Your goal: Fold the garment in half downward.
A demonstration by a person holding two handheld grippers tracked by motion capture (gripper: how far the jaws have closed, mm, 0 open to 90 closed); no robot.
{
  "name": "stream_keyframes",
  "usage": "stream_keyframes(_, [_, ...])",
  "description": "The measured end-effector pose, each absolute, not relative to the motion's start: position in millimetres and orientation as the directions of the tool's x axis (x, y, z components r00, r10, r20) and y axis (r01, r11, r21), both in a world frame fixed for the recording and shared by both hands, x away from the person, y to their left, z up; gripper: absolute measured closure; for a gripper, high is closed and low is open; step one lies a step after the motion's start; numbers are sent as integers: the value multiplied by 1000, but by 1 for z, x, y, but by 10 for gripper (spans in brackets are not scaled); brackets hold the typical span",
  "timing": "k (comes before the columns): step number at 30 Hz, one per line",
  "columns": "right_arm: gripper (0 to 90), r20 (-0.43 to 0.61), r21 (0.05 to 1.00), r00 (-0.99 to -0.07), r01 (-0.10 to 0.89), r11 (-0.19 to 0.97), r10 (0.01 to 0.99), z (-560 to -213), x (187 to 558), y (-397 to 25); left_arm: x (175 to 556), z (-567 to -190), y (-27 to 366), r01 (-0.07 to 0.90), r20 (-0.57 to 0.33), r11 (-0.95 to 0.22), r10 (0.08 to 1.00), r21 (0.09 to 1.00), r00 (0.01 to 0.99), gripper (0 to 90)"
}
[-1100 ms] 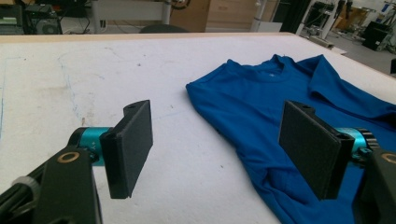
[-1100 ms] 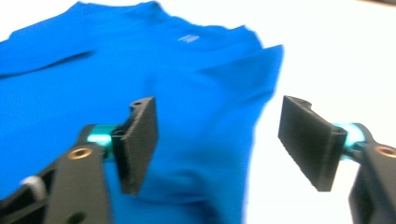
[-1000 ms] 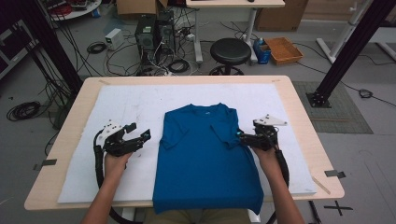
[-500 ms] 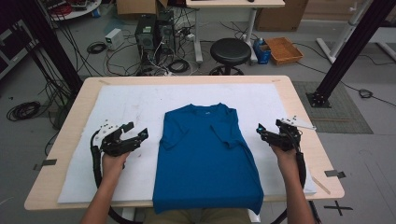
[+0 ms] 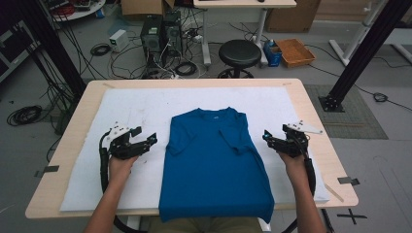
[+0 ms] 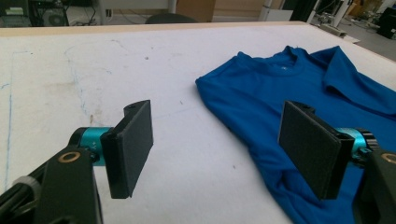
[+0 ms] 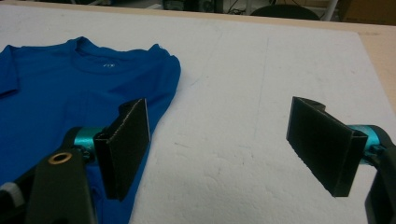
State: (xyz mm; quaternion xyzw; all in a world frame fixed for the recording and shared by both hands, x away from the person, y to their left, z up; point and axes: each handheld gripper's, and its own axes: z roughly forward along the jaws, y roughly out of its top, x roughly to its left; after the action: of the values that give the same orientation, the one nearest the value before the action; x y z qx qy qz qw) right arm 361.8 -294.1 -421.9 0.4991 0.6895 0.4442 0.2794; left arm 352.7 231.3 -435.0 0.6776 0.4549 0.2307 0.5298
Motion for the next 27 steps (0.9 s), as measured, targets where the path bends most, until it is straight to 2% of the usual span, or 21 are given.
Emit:
stream_keyframes(8, [210,50,889,-364,441,125,930,-423,364,-289,391,-422,206,452,-131,-111,872,885,471,281])
stream_keyframes(15, [210,53,885,-392,445,139,918,-424,365,-283,420,-423,177,476,-40,-208,887,854,461,373])
stream_keyframes(19, [210,56,877,-413,455,153,909,-427,367,-279,442,-429,173,534,-32,-196,921,822,387,420])
stream_keyframes(27, [228,57,863,-454,470,185,889,-427,382,-266,466,-444,161,568,-13,-229,921,790,388,505])
